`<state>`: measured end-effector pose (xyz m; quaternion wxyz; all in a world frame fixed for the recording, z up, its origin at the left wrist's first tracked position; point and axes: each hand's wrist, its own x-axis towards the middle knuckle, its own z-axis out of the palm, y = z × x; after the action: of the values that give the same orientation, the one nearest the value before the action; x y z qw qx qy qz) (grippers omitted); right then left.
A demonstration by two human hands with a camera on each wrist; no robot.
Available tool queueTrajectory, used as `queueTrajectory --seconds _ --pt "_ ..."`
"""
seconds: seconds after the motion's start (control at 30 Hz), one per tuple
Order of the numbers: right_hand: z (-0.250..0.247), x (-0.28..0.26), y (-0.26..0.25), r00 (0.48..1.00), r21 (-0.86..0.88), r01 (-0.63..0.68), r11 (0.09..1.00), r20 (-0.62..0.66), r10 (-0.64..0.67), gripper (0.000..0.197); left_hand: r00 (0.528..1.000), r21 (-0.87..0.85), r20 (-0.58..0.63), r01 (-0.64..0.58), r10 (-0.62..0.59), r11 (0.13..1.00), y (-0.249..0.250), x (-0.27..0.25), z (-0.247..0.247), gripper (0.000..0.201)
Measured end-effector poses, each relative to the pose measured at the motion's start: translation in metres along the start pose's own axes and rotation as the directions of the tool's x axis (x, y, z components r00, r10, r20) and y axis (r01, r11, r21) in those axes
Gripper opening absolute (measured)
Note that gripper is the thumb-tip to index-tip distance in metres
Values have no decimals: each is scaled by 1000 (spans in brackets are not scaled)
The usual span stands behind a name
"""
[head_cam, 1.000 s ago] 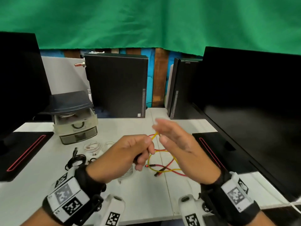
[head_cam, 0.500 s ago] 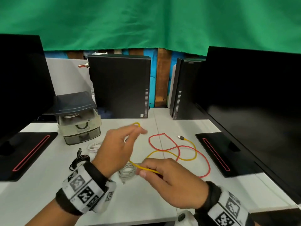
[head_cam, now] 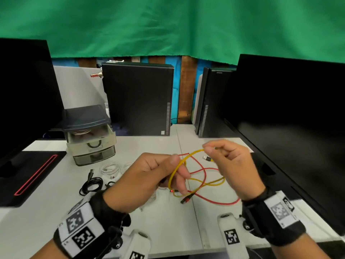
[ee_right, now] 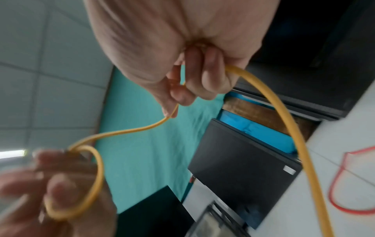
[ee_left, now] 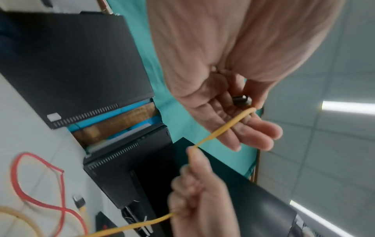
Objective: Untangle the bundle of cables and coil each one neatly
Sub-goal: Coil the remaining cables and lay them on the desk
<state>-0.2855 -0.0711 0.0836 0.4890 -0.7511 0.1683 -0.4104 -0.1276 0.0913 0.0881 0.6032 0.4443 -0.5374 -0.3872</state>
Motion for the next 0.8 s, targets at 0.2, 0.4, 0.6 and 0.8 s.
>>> queueTrajectory --seconds 0.2,0.4,0.6,0.8 --pt "50 -27 30 932 -143 -95 985 336 138 17 940 -240 -325 -184 100 953 9 7 -15 34" --pt "63 -48 -2 811 -284 192 939 584 11 32 850 278 -474 -102 229 955 -4 12 -34 28" --pt "35 -39 -40 856 -195 211 958 510 -85 30 970 694 -147 -38 192 719 -20 6 -28 33" --pt "6 -13 -31 973 -133 207 969 133 -189 9 999 279 49 8 -23 960 -8 -1 -8 41"
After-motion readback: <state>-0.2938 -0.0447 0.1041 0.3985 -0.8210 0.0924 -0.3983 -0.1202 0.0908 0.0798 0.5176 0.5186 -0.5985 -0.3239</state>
